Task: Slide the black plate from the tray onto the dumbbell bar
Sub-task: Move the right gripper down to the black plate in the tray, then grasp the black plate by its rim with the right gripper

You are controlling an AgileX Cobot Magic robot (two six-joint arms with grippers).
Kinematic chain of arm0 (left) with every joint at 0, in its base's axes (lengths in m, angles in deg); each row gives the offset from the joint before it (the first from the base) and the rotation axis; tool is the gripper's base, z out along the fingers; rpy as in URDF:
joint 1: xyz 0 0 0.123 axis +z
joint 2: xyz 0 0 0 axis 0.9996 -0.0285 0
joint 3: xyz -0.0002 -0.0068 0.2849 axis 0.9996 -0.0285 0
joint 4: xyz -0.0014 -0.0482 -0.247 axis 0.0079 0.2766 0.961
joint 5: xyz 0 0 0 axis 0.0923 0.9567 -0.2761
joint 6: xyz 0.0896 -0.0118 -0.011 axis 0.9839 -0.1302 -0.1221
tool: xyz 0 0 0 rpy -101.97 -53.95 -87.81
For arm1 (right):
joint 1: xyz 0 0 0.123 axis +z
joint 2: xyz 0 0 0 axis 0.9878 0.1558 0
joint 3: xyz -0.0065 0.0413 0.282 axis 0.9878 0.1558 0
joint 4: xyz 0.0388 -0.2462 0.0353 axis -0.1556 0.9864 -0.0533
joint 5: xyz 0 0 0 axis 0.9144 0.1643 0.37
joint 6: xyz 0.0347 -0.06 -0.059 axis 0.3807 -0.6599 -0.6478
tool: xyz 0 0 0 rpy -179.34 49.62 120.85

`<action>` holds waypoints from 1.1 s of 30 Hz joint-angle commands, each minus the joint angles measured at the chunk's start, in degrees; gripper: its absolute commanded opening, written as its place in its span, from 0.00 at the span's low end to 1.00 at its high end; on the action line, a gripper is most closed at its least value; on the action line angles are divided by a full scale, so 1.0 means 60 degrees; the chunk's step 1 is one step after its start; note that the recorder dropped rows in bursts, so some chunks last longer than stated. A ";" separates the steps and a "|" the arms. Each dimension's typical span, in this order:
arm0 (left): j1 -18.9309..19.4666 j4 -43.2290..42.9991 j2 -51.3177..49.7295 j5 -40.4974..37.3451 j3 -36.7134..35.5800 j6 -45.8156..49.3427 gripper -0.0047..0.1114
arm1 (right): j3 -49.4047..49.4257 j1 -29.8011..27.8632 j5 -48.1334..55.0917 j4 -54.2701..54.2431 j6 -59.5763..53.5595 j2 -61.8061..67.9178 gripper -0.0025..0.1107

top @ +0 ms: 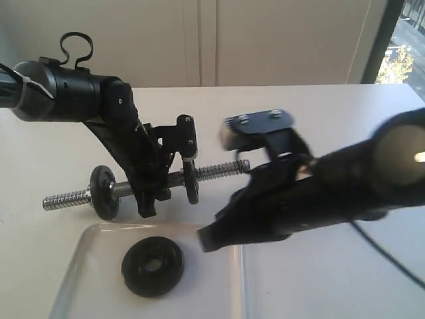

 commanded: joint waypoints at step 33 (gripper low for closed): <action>0.0022 0.0412 0.0572 0.0642 0.0206 -0.0125 0.04 | -0.2328 0.2836 -0.1732 0.7606 0.9971 0.4844 0.94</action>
